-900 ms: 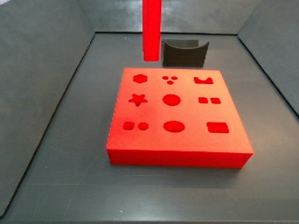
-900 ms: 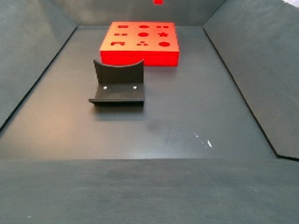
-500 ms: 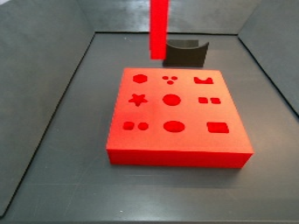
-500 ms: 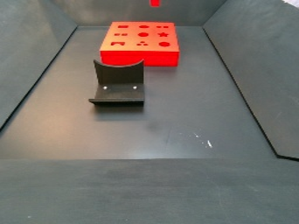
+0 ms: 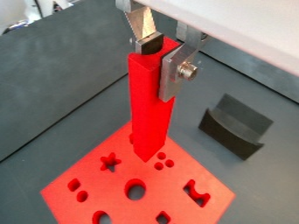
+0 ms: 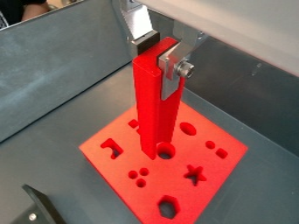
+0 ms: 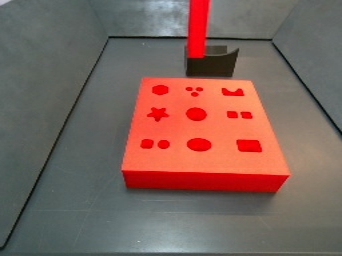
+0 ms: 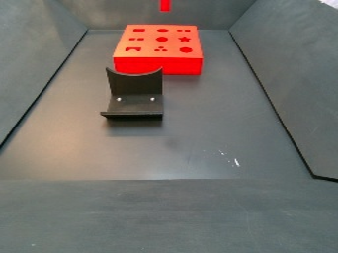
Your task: Insert the arch object.
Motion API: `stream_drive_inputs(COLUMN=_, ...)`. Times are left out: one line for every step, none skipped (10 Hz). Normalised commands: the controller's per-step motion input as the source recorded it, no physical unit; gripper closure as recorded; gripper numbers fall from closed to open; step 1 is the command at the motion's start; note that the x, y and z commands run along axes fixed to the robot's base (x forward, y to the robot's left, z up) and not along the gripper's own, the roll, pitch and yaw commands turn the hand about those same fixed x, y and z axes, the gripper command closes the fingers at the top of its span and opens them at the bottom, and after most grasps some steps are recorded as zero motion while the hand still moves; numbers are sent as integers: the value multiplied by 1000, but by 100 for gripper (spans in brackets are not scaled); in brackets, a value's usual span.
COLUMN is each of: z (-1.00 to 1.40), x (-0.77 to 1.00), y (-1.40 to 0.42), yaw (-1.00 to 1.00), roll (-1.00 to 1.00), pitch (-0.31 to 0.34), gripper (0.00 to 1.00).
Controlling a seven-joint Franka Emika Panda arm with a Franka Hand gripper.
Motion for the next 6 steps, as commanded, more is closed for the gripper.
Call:
stream_drive_inputs(z=-57, x=643, y=40, yaw=-497, roll=0, pitch=13, gripper=100)
stream_drive_inputs(z=-111, x=511, y=31, yaw=-646, roll=0, pitch=0, gripper=100)
stream_drive_inputs(z=-169, x=320, y=66, yaw=-831, roll=0, pitch=0, gripper=100)
stream_drive_inputs(z=-189, x=289, y=71, yaw=-857, roll=0, pitch=0, gripper=100)
stream_drive_inputs(z=-177, x=291, y=69, yaw=-857, roll=0, pitch=0, gripper=100)
stream_drive_inputs(z=-163, x=286, y=69, yaw=-863, roll=0, pitch=0, gripper=100)
